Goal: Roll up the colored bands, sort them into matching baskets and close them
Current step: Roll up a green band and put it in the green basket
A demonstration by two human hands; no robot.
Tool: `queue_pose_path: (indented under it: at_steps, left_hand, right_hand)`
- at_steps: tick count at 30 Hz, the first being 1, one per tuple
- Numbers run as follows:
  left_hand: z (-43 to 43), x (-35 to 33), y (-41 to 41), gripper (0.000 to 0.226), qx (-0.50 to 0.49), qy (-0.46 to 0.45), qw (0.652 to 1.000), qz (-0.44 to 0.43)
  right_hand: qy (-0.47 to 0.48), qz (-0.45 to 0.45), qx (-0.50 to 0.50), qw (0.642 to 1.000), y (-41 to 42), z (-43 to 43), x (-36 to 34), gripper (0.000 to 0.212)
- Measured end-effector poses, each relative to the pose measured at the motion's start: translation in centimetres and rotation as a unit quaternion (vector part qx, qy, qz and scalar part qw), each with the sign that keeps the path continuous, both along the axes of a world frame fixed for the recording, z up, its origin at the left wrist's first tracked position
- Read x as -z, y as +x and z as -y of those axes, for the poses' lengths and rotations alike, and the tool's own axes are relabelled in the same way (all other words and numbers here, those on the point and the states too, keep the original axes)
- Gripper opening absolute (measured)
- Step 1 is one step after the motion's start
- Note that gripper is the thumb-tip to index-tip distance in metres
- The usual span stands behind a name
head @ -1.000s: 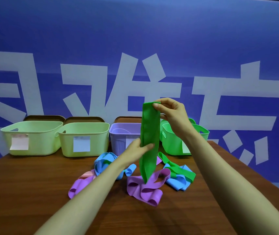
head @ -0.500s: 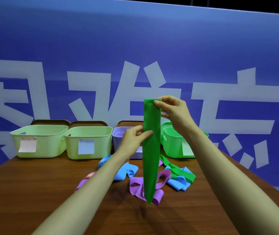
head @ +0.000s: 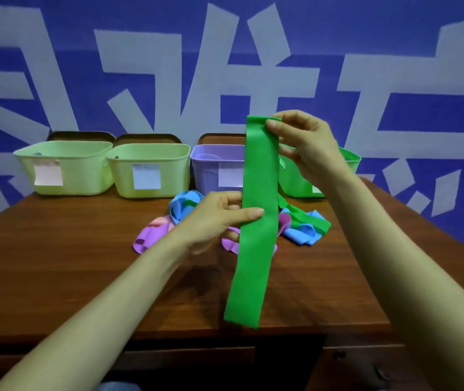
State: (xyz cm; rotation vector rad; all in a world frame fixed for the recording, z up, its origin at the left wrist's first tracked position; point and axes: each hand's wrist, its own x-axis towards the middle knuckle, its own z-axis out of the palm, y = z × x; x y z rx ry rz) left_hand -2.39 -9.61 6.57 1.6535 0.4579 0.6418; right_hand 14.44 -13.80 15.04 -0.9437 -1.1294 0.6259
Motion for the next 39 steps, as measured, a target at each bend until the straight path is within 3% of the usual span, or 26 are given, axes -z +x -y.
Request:
queue_pose_path:
  at_steps: [5, 7, 10, 13, 22, 27, 33, 39]
  left_hand:
    - [-1.7, 3.4, 0.4, 0.02, -0.027, -0.041, 0.998, -0.049]
    - [-3.3, 5.5, 0.9, 0.033, -0.045, 0.003, 0.991, -0.124]
    - [-6.6, 7.7, 2.4, 0.06, -0.172, 0.051, 0.966, -0.184]
    - [-9.4, 8.5, 4.6, 0.054, -0.232, 0.023, 0.962, -0.142]
    - [-12.4, 10.6, 7.3, 0.022, -0.196, -0.055, 0.976, -0.074]
    - [-11.9, 10.9, 6.9, 0.009, -0.186, -0.109, 0.977, -0.005]
    - [-11.0, 10.4, 6.7, 0.016, -0.165, -0.185, 0.967, 0.064]
    - [-10.4, 10.0, 6.7, 0.008, -0.142, -0.163, 0.972, 0.089]
  right_hand:
    - [-0.084, -0.049, -0.036, 0.995, 0.6, -3.2, 5.1, 0.013]
    - [-0.137, -0.06, -0.037, 0.988, 1.4, -5.0, 8.8, 0.013]
    - [-0.215, -0.059, -0.021, 0.975, 2.6, -7.1, 14.5, 0.014]
    - [-0.24, -0.038, 0.016, 0.97, 3.3, -8.5, 17.7, 0.012]
    - [-0.221, 0.005, 0.009, 0.975, 4.1, -9.6, 18.8, 0.012]
    - [-0.193, 0.055, 0.009, 0.98, 4.4, -9.3, 19.2, 0.026]
    - [-0.172, -0.006, -0.002, 0.985, 4.1, -8.8, 18.9, 0.028]
    - [-0.174, -0.088, -0.026, 0.98, 3.5, -8.9, 18.8, 0.029]
